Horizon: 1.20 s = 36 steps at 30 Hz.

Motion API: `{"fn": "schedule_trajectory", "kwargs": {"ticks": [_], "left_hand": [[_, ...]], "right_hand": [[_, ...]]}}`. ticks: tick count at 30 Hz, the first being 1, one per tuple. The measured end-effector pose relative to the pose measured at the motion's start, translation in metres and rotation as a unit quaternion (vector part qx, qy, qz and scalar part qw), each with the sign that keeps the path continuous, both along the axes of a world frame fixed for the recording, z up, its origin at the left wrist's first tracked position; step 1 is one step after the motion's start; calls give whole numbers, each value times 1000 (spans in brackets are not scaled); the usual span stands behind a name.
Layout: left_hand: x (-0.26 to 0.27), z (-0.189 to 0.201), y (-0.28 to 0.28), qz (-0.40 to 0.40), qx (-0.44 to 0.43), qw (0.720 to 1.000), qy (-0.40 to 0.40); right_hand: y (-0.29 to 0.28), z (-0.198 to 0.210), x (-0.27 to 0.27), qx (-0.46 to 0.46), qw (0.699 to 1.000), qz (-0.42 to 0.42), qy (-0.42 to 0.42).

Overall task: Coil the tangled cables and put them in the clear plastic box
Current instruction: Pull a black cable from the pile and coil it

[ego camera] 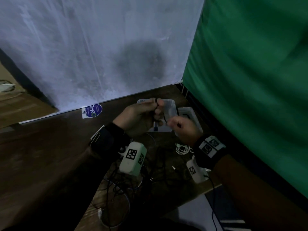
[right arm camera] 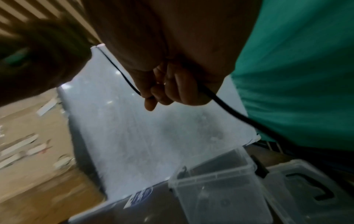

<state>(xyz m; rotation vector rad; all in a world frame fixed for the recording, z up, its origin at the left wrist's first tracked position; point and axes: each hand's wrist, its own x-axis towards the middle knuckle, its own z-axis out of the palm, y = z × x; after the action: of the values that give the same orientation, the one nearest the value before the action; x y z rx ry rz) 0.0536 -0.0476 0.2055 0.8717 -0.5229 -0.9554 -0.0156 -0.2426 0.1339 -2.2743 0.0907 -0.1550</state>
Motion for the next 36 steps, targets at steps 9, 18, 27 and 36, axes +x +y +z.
{"fn": "schedule_trajectory", "kwargs": {"ticks": [9,18,27,36], "left_hand": [[14,-32,-14,185,110,964,-157],[-26,-26,-24,39,150,984,-92],[-4,-11,-17,104,-48,991,68],[-5,-27,-14,166,176,955,-171]], "right_hand": [[41,34,-35,-44,991,127,-31],[-2,75,-24,0,993,-4,-116],[16,24,-30,37,998,46,14],[30,64,-37,-1,996,59,-59]]}}
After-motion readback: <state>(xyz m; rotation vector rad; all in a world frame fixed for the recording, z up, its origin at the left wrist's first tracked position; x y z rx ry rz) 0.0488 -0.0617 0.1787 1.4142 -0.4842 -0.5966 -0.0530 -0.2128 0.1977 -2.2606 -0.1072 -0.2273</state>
